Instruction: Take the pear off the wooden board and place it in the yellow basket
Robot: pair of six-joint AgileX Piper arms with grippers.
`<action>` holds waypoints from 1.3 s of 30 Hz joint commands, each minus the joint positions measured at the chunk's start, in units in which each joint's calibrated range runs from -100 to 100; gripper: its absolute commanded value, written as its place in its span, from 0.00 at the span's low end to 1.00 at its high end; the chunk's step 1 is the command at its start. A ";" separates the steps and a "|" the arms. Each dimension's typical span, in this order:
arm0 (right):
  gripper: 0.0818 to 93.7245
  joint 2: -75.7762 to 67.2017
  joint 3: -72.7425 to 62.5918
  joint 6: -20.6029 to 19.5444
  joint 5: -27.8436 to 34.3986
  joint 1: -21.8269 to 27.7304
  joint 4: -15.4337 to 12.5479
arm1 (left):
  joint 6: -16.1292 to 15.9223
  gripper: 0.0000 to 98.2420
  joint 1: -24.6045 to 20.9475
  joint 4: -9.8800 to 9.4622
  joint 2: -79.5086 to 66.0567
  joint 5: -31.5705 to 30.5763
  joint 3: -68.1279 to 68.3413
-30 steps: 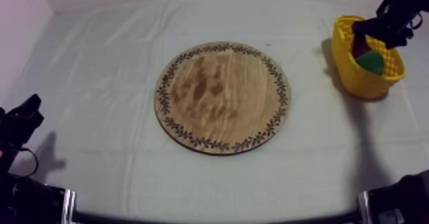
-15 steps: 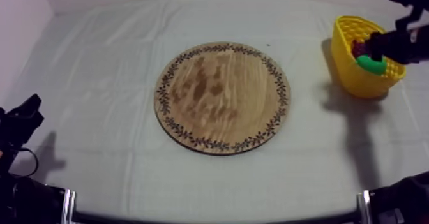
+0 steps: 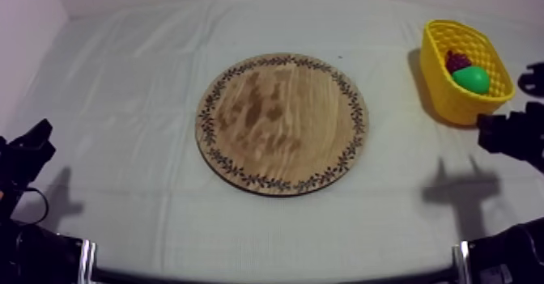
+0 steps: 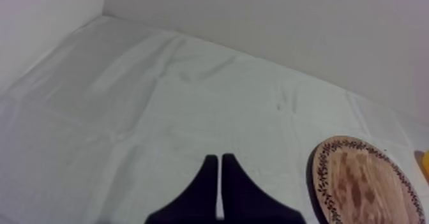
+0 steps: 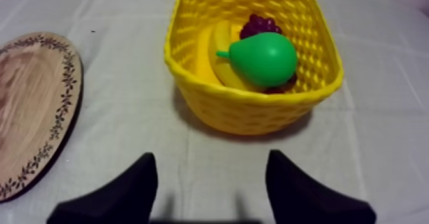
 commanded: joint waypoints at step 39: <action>0.01 -26.80 5.46 12.87 10.71 1.12 -17.64 | -0.01 0.00 0.00 0.00 0.00 -0.01 0.00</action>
